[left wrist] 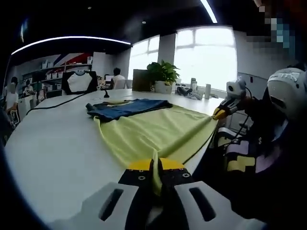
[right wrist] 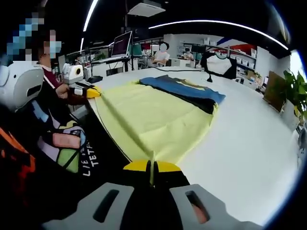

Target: Fold the garment on the visible template until the final outline fits inside the template.

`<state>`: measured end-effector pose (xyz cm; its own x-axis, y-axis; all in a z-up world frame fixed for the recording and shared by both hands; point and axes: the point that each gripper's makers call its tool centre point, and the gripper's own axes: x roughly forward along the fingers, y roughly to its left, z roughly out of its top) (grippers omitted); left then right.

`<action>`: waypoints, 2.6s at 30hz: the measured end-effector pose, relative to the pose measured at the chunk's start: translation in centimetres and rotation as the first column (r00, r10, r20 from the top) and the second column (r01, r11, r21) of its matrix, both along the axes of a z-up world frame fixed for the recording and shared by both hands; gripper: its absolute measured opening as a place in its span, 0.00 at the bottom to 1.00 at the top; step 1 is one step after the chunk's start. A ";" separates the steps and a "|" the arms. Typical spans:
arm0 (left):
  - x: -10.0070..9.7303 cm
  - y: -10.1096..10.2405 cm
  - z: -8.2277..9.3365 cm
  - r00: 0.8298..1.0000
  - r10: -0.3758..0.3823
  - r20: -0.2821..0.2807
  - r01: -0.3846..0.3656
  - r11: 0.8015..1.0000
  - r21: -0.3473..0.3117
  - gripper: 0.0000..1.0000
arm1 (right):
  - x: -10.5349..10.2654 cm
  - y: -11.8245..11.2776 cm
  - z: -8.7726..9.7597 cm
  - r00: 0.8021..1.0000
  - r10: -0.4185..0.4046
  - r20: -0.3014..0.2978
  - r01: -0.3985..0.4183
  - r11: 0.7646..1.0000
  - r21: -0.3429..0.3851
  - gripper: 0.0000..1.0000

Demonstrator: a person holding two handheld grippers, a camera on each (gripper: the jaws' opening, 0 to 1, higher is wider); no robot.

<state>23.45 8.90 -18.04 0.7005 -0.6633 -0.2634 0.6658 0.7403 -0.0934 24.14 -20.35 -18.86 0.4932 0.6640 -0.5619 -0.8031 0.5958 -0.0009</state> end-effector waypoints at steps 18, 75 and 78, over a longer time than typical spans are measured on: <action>-0.5 -0.2 4.5 0.999 0.014 0.052 -0.011 0.998 -0.059 0.03 | 0.1 -0.1 4.3 0.996 -0.035 0.086 0.034 0.999 0.018 0.00; 12.5 1.3 18.6 0.979 0.064 0.195 -0.056 0.997 -0.045 0.04 | 17.3 1.9 19.7 0.885 -0.098 0.455 0.108 0.994 0.005 0.00; 14.5 1.4 18.9 0.978 0.077 0.195 -0.071 0.997 -0.039 0.04 | 19.0 1.9 19.5 0.883 -0.119 0.454 0.128 0.992 0.011 0.00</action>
